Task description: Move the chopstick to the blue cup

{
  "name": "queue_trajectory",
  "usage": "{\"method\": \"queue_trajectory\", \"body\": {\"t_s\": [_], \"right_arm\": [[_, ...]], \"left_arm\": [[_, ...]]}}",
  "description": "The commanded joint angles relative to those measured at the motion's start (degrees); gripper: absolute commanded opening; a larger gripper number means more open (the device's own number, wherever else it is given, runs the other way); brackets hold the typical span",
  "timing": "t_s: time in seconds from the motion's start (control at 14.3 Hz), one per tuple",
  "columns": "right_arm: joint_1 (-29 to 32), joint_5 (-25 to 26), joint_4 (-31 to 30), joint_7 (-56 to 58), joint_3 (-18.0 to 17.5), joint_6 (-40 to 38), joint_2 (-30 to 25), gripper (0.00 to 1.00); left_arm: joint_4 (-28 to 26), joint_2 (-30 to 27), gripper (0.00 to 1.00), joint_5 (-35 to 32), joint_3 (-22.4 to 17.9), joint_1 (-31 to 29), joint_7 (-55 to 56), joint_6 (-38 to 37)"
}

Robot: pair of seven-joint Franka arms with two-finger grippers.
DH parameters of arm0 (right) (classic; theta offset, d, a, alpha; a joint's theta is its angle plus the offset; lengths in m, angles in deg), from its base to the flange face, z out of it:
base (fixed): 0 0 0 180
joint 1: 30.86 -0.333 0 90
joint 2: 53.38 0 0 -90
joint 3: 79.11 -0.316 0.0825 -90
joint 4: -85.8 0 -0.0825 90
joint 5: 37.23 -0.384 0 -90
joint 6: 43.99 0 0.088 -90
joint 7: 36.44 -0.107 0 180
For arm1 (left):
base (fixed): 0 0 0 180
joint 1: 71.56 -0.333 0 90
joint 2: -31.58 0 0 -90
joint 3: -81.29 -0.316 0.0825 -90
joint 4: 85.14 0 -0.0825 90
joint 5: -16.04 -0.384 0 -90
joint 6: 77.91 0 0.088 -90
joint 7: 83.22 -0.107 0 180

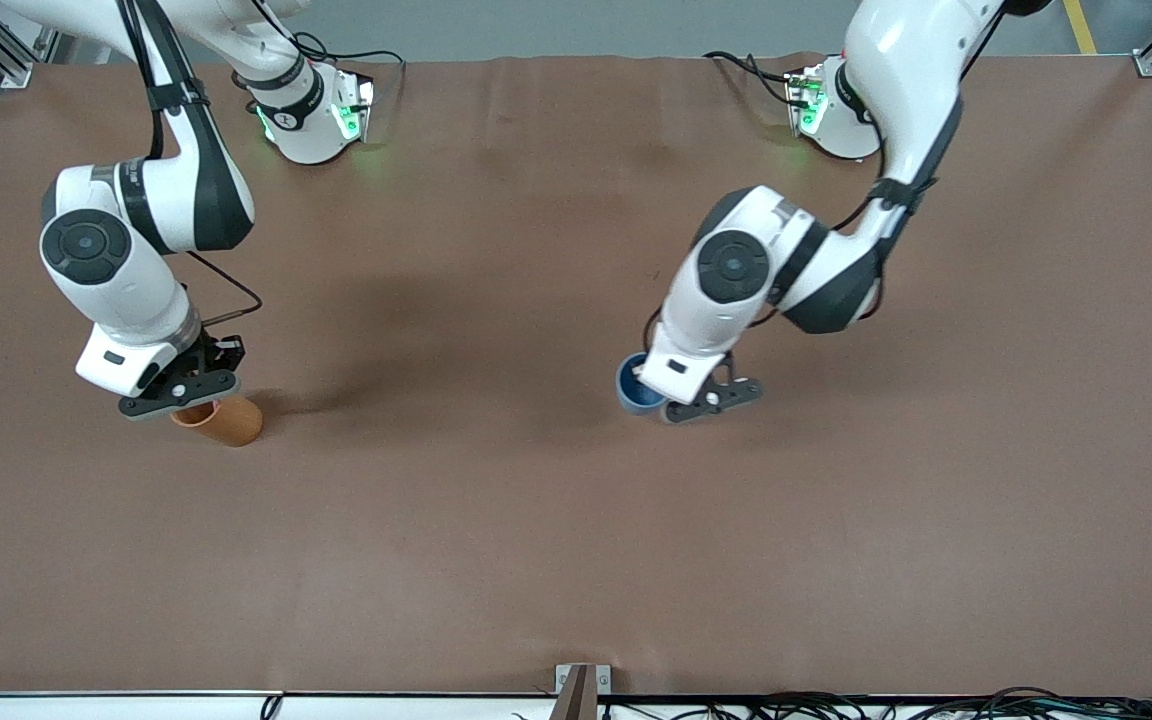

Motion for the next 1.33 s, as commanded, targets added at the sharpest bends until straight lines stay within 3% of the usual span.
{"method": "queue_trajectory", "body": {"t_s": [0.0,0.49,0.56,0.7,0.91,1.12,1.26], "right_arm": [[-0.3,1.2,-0.7,-0.7,0.0,0.3,-1.0,0.29],[-0.3,1.2,-0.1,-0.7,0.1,1.7,-0.1,0.29],[-0.3,1.2,0.0,-0.7,0.1,1.7,0.1,0.28],[-0.2,1.2,0.0,-0.7,0.1,2.8,0.7,0.28],[0.2,1.2,0.0,-0.7,0.1,3.3,1.3,0.26],[0.3,1.2,0.1,-0.7,0.1,3.1,1.3,0.07],[0.4,1.2,0.3,-0.7,0.1,2.4,1.0,0.03]], "left_arm": [[8.9,8.5,0.0,-3.7,1.0,3.2,6.5,-0.8],[9.4,12.0,0.04,-8.8,1.2,5.0,11.4,1.5],[9.4,12.0,0.23,-8.8,1.2,5.0,11.3,1.5],[9.4,11.5,1.0,-9.3,1.2,4.6,10.3,1.5],[9.5,6.5,1.0,-9.7,1.2,2.1,6.8,-2.9],[9.2,-1.5,1.0,-8.7,1.1,-2.9,-2.1,-8.6],[9.1,-5.6,1.0,-6.2,0.4,-5.8,-11.7,-11.7]]}}
